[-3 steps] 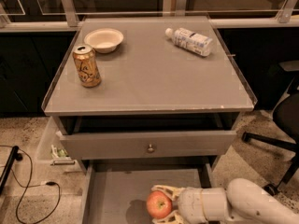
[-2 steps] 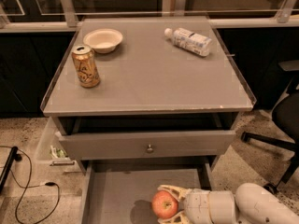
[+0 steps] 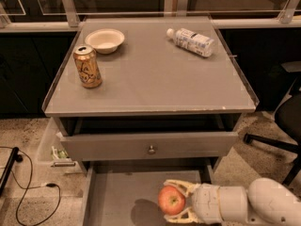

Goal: Pick apple from middle drawer and place on counter

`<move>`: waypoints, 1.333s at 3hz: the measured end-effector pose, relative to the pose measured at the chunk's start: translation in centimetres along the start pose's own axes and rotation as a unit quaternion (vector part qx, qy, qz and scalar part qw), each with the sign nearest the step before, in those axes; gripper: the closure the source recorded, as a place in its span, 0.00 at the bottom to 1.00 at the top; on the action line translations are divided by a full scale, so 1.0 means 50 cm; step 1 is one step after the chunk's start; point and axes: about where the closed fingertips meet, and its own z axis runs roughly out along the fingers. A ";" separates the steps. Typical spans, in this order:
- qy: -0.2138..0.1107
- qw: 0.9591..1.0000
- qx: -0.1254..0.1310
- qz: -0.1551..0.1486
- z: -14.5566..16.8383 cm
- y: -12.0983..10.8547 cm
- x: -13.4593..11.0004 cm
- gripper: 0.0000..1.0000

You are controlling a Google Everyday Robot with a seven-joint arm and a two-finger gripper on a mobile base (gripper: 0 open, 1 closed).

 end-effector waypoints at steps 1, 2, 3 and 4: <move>0.039 0.999 0.014 -0.034 -0.095 -0.100 -0.077 1.00; 0.076 0.995 0.037 -0.059 -0.211 -0.211 -0.141 1.00; 0.078 0.993 0.048 -0.068 -0.232 -0.240 -0.156 1.00; 0.078 0.993 0.048 -0.068 -0.232 -0.241 -0.156 1.00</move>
Offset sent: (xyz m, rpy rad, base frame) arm 0.0899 -0.1015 0.2489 -0.2234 -0.2247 -0.1191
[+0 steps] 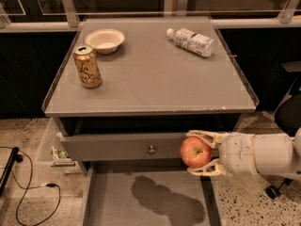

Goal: Pick apple from middle drawer and place on counter

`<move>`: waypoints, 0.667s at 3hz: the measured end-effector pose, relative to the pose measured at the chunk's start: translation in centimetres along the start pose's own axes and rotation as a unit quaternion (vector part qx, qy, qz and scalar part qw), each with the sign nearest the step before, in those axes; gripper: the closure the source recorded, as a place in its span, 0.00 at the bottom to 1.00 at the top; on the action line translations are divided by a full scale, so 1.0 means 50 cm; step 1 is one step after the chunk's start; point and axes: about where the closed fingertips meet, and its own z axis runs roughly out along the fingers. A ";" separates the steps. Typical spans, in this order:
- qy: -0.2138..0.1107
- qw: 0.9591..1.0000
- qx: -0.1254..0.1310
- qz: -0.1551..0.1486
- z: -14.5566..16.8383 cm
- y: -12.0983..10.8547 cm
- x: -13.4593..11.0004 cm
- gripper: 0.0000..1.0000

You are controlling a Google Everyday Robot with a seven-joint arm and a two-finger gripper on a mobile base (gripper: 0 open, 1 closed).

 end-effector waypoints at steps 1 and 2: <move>0.001 1.000 -0.006 -0.024 0.006 -0.051 -0.021 1.00; 0.003 0.997 -0.027 -0.067 0.018 -0.143 -0.060 1.00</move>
Offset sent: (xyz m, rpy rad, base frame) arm 0.1074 0.0548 0.1055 -0.1344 -0.1266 0.2218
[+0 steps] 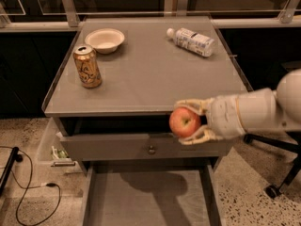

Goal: Pick apple from middle drawer and place on counter

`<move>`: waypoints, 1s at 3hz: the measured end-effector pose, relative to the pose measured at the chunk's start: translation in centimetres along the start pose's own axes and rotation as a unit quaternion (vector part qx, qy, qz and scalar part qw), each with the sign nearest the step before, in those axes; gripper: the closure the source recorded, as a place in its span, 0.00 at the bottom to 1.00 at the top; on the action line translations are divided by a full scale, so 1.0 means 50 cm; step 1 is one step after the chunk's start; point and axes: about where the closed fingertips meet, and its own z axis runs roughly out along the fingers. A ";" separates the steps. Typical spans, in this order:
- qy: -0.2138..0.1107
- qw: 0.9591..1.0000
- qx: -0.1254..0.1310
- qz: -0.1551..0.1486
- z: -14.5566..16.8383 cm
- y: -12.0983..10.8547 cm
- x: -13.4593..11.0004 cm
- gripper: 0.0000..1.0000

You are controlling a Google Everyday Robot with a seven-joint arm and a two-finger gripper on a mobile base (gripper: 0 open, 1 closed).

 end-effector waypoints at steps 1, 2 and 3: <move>-0.003 0.999 -0.020 -0.039 0.007 -0.115 -0.028 1.00; -0.017 0.998 -0.026 -0.049 0.009 -0.212 -0.026 1.00; -0.036 0.999 -0.028 -0.027 0.033 -0.279 0.012 1.00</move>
Offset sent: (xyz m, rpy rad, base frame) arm 0.1329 0.0247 0.1048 -0.0101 -0.0448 0.1353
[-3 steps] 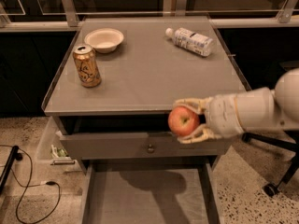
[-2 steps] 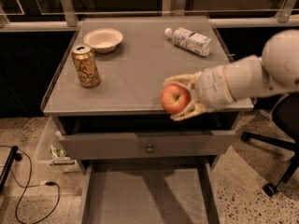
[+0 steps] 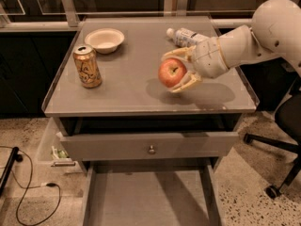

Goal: Pick apple from middle drawer and place on counter

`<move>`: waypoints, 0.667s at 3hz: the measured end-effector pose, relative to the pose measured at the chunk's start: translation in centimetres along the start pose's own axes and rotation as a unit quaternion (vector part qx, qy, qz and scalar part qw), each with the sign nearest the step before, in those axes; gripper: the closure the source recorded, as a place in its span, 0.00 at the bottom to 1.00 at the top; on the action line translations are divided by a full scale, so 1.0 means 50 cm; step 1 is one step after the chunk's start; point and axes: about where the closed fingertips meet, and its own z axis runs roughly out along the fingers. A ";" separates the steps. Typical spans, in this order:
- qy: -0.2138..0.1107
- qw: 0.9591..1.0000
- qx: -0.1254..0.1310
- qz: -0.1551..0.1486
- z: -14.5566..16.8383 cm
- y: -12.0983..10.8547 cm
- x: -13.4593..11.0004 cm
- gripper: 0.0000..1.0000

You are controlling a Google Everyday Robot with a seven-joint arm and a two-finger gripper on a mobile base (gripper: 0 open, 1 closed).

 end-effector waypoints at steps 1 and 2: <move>-0.013 0.999 0.004 0.050 0.026 -0.028 0.064 1.00; -0.015 0.995 0.013 0.102 0.041 -0.038 0.110 1.00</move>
Offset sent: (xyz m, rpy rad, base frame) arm 0.0744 -0.0285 -0.0476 0.1366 0.2322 -0.2148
